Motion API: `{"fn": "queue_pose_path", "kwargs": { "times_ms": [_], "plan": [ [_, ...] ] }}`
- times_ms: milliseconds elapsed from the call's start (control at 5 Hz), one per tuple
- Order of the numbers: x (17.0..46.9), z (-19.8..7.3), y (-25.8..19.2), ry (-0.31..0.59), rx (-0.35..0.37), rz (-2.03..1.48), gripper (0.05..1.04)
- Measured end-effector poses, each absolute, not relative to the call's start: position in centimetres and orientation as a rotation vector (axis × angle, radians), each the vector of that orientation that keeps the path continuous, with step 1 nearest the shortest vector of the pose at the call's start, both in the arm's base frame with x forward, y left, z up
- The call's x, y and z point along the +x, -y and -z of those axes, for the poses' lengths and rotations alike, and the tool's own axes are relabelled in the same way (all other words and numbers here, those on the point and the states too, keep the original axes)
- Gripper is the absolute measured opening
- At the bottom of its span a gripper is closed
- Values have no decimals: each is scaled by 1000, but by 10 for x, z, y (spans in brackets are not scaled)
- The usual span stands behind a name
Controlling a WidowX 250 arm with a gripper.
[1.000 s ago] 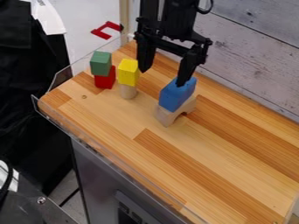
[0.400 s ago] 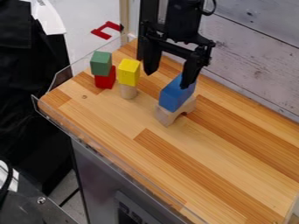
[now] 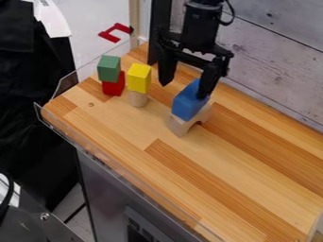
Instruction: Put the blue block on top of the figures on the left
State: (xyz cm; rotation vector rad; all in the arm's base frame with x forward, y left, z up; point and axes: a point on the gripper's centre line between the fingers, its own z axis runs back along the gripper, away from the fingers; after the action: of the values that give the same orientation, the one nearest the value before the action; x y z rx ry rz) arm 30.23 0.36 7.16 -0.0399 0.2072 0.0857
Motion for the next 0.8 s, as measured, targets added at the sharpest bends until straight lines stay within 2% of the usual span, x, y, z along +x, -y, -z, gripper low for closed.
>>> {"fn": "queue_pose_path", "kwargs": {
  "times_ms": [600,800],
  "plan": [
    [301,-51,-1,-265,-33,-99,1000],
    [303,-48,1,-260,-37,-111,971]
  ]
}}
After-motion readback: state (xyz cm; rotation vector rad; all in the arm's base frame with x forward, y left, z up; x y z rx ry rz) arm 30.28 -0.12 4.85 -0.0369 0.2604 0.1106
